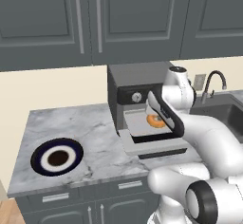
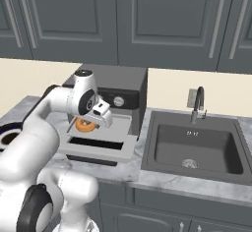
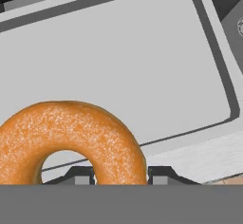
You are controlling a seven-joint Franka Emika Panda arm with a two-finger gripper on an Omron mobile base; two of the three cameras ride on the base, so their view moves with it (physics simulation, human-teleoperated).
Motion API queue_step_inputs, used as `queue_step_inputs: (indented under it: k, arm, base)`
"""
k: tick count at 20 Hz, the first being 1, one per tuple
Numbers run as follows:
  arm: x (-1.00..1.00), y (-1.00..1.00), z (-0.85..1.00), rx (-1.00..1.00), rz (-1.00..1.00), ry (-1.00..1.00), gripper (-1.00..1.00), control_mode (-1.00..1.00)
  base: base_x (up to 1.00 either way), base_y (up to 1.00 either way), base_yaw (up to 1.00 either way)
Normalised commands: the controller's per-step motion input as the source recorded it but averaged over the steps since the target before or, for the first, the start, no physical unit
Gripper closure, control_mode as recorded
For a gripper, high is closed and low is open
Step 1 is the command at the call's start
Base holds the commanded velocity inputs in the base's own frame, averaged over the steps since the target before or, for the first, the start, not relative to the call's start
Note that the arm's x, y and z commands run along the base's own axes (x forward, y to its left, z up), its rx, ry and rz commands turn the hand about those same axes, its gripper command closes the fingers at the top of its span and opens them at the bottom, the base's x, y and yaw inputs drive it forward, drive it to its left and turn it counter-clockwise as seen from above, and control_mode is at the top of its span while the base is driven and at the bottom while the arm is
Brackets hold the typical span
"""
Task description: Pick up the bagel from the plate, place it on the toaster oven rack, close the door, and set the timer.
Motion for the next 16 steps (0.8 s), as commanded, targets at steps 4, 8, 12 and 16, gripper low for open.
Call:
queue_step_inputs:
  k: [4, 8, 12, 16]
  arm:
    - [0.05, -0.19, -0.15, 0.00, 0.00, 0.00, 1.00, -1.00]
    - [0.08, -0.09, -0.18, 0.00, 0.00, 0.00, 1.00, -1.00]
    - [0.14, -0.05, -0.19, 0.00, 0.00, 0.00, 1.00, -1.00]
    - [0.13, -0.01, -0.09, 0.00, 0.00, 0.00, 1.00, -1.00]
  base:
    - [0.00, 0.00, 0.00]
    - [0.00, 0.00, 0.00]
    - [0.00, 0.00, 0.00]
    - [0.00, 0.00, 0.00]
